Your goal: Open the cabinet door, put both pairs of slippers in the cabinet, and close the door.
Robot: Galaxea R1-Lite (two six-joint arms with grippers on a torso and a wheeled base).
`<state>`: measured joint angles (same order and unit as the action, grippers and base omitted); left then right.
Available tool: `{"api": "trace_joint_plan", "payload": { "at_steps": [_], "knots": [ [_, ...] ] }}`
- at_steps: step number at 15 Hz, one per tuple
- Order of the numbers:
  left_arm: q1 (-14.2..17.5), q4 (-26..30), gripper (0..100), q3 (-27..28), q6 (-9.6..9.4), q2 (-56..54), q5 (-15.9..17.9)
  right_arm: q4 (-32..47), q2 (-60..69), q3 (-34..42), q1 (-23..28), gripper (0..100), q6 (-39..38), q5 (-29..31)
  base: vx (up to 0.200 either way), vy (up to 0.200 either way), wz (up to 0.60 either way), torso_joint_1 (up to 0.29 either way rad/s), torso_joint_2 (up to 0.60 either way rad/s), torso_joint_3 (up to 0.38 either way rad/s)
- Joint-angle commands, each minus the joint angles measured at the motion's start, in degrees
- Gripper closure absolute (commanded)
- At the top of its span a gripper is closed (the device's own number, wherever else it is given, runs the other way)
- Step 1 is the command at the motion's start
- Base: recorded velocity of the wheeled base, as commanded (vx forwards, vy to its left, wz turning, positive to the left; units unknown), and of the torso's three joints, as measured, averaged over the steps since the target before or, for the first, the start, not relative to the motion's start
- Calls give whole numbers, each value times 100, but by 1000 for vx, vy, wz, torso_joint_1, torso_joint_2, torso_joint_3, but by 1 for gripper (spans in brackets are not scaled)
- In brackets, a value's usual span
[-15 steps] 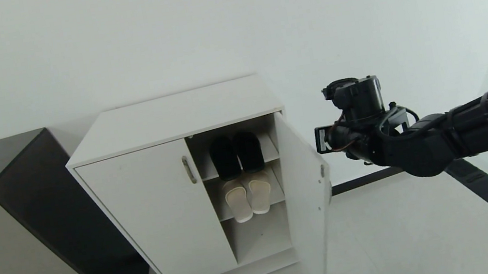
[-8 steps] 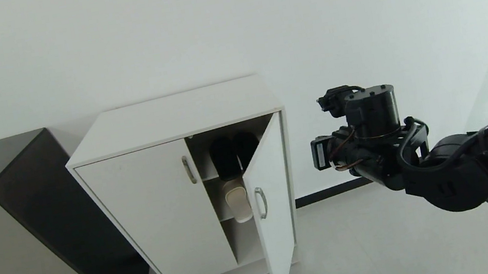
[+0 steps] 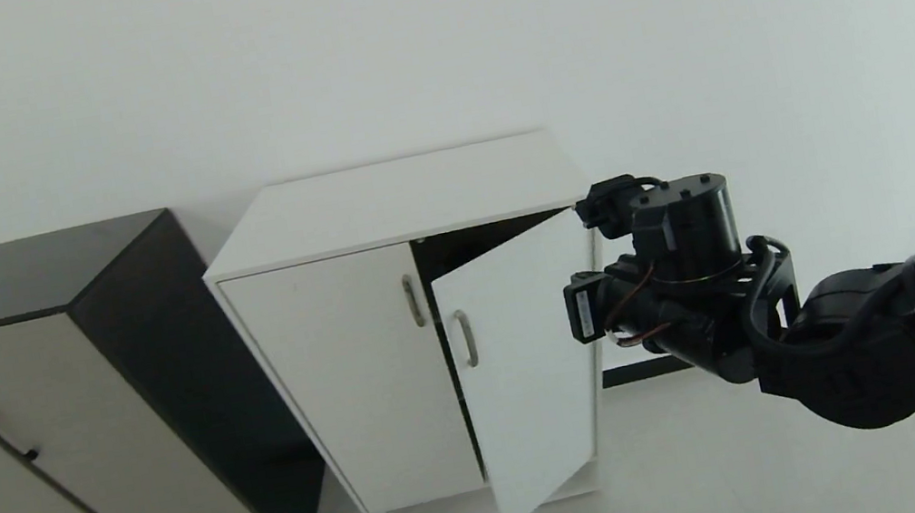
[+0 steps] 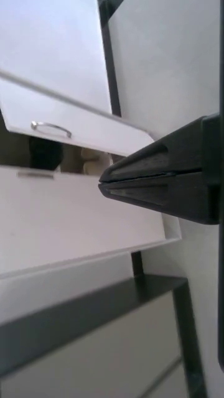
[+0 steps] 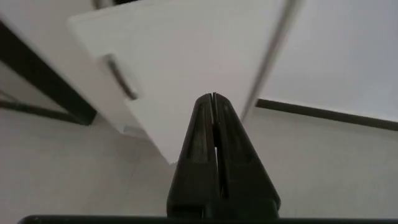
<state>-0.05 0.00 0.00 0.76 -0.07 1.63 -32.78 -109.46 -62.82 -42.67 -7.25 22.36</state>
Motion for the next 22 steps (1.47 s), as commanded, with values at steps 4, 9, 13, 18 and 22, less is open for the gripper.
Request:
{"api": "trace_joint_plan", "payload": {
  "at_steps": [4,9,13,18,22],
  "knots": [
    [5,0,100,0,-5,7,-5,-238,4,340,-14,100,-4,-575,0,0,0,0,0,0],
    [5,0,100,0,-14,7,4,-484,-32,543,-5,100,13,-830,120,0,0,-1,0,0],
    [5,0,100,0,-14,7,4,-475,-67,578,-14,100,22,-830,200,0,0,5,2,1],
    [5,0,100,0,-5,7,4,-475,-119,701,-128,100,57,-856,200,0,0,1,0,0],
    [5,0,100,0,4,7,4,-484,-146,824,-154,100,57,-1199,0,0,0,0,0,0]
  ]
}}
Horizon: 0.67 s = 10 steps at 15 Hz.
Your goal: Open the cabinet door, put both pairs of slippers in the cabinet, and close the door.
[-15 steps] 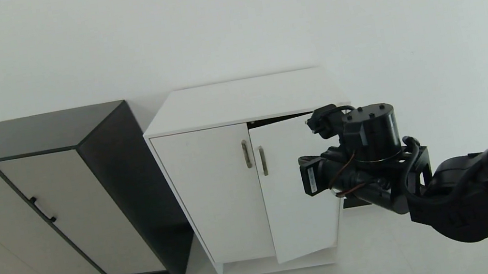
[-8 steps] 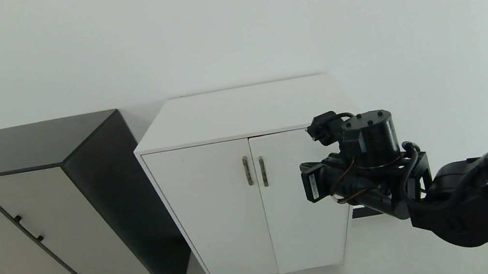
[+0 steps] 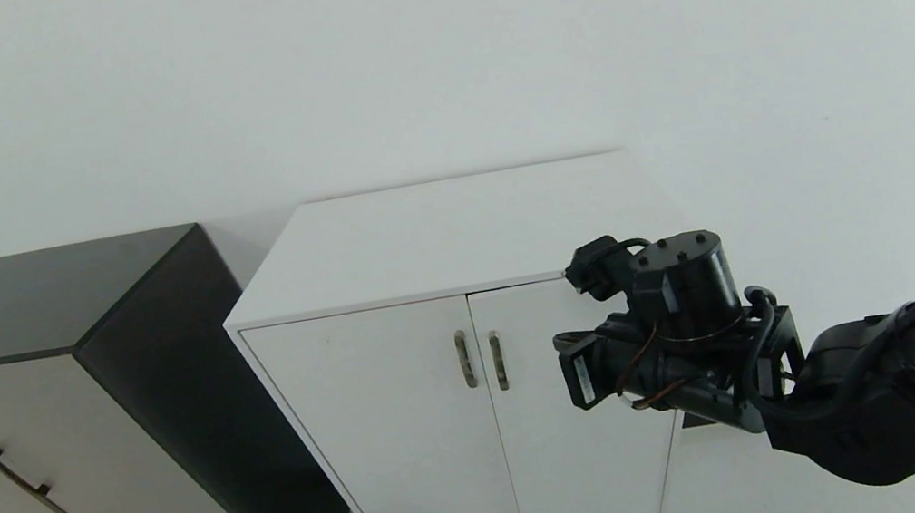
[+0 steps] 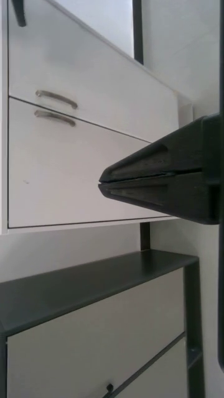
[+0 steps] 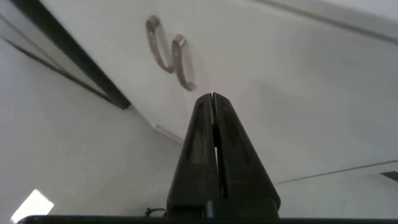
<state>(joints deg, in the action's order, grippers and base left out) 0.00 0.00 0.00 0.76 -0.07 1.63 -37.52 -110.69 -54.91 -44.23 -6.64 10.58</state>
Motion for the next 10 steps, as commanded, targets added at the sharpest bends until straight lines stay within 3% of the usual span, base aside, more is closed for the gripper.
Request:
{"api": "trace_joint_plan", "payload": {
  "at_steps": [1,5,10],
  "knots": [
    [0,0,100,0,4,7,-5,-18,-93,15,2,100,-4,-56,0,0,0,0,0,0],
    [0,0,100,0,4,7,-5,-651,-708,-178,125,100,-12,-162,0,0,0,0,0,0],
    [0,0,100,0,12,7,-5,-677,-1025,-583,318,100,-39,-162,0,0,0,0,0,0]
  ]
}}
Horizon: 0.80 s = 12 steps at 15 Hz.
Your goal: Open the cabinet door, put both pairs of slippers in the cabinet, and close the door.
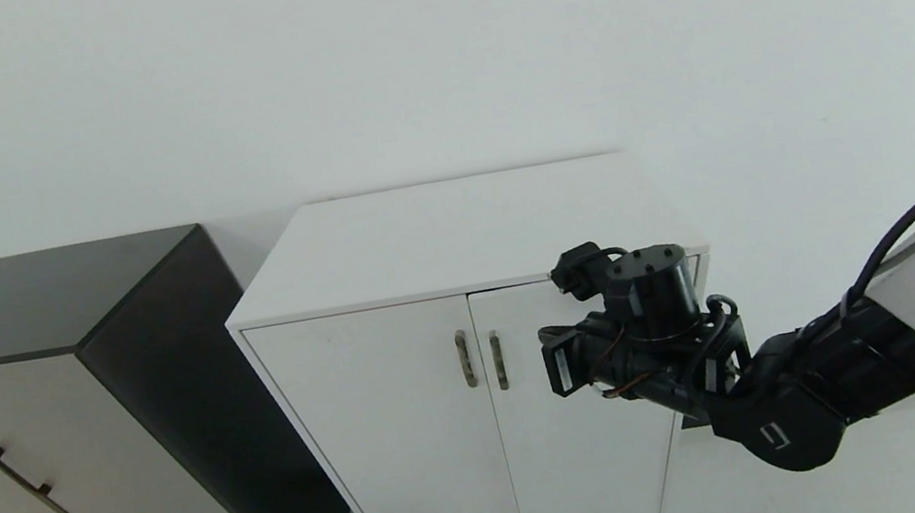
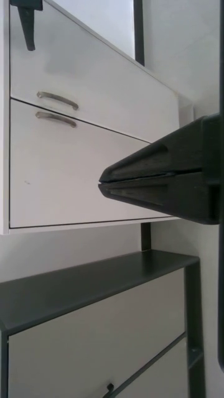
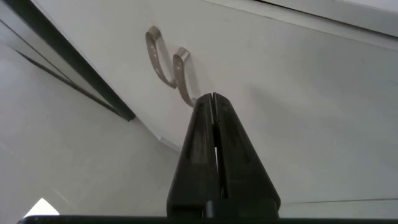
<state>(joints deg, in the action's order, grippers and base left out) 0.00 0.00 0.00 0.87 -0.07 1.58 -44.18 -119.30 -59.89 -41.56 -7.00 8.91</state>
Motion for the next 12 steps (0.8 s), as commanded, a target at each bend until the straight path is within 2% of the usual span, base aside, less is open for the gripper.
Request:
{"api": "trace_joint_plan", "payload": {
  "at_steps": [1,12],
  "knots": [
    [0,0,100,0,1,7,0,-29,-208,-163,130,100,-3,5,0,0,0,0,0,0],
    [0,0,100,0,1,7,0,-29,-507,-541,447,100,-12,5,0,0,0,0,0,0]
  ]
}}
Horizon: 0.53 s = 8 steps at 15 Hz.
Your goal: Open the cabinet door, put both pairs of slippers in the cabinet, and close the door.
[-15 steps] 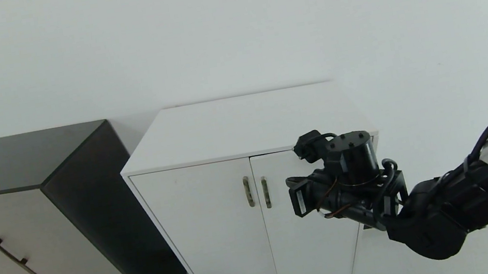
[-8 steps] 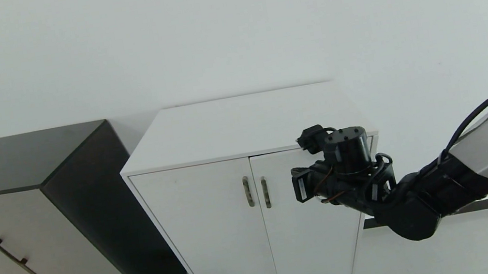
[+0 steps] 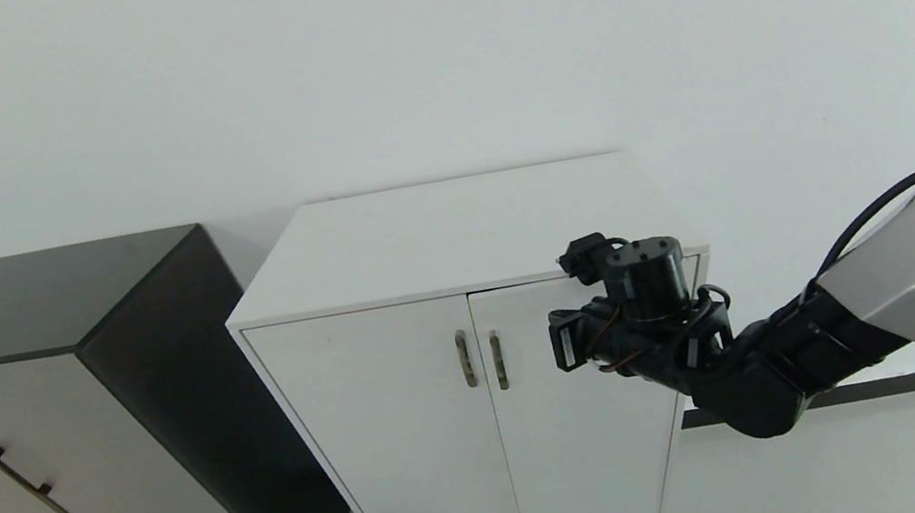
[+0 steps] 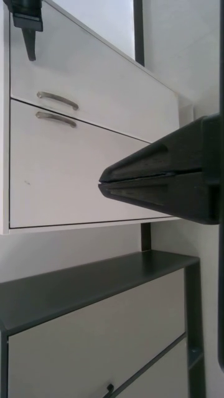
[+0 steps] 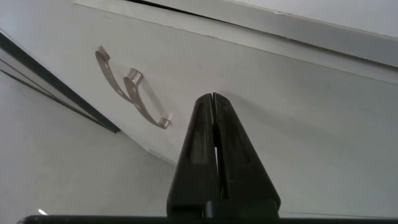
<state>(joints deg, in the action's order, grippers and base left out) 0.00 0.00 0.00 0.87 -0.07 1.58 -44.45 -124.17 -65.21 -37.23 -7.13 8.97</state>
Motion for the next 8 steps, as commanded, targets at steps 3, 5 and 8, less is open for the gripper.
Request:
{"api": "trace_joint_plan", "payload": {
  "at_steps": [3,5,8],
  "knots": [
    [0,0,100,0,1,7,0,-3,-54,-62,49,100,1,-1,0,0,0,0,0,0],
    [0,0,100,0,1,7,0,-3,-72,-80,58,100,1,-1,0,0,0,0,0,0],
    [0,0,100,0,1,7,0,6,-107,-115,84,100,1,-1,0,0,0,0,0,0]
  ]
}}
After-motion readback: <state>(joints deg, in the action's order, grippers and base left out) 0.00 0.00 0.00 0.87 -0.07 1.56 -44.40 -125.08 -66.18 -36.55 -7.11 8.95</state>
